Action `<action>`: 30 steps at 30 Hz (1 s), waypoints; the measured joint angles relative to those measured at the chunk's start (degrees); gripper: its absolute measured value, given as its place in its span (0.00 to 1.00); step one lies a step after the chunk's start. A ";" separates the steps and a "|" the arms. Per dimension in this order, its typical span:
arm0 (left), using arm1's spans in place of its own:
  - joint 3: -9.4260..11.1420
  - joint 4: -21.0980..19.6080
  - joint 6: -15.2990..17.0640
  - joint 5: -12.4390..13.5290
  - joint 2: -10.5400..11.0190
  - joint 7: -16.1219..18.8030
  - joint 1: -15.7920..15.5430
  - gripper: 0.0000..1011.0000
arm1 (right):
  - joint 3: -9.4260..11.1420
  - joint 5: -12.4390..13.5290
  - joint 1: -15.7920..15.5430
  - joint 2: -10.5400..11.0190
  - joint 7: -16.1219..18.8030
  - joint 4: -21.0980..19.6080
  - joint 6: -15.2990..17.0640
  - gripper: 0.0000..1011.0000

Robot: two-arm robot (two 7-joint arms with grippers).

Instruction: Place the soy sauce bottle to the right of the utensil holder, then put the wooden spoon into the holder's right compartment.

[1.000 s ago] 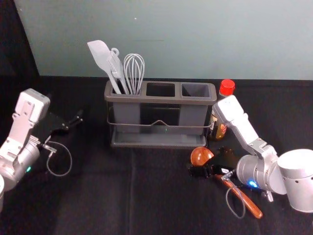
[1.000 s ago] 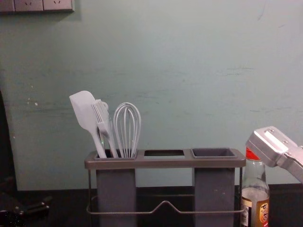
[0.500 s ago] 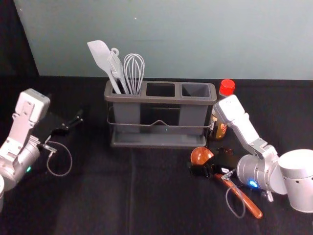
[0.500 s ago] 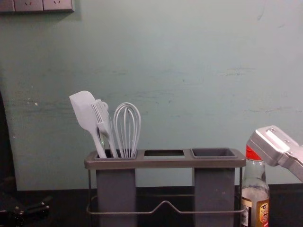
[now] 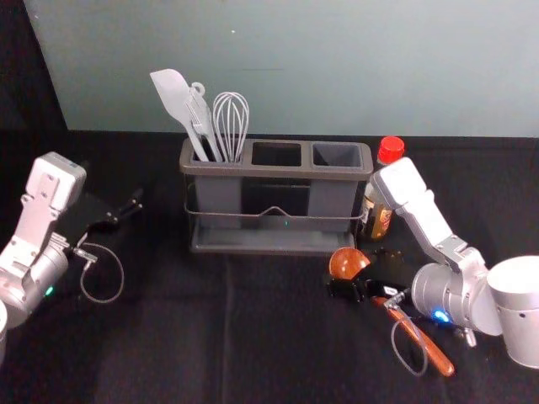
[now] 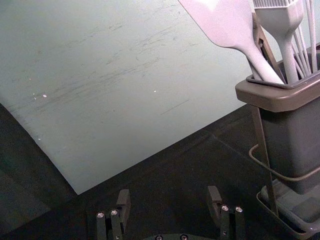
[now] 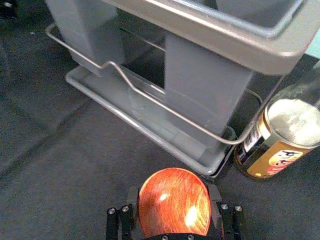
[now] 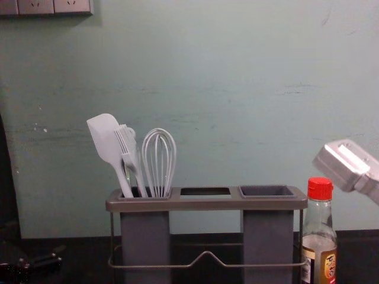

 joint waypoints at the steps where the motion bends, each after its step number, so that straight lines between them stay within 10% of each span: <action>1: 0.00 0.00 0.00 0.00 0.00 0.00 0.00 0.99 | 0.00 0.00 -0.18 0.21 0.12 -0.70 0.18 0.83; 17: 0.00 0.00 0.00 0.00 0.00 0.00 0.00 0.99 | 1.59 2.97 -4.61 3.97 3.02 -11.69 -2.70 0.83; 24: 0.00 0.00 0.00 0.00 0.00 0.00 0.00 0.99 | 5.01 5.29 -9.16 3.87 1.79 -14.08 -17.02 0.83; 30: 0.00 0.00 0.00 0.00 0.00 0.00 0.00 0.99 | 7.40 7.30 -13.01 2.44 0.39 -13.83 -35.38 0.83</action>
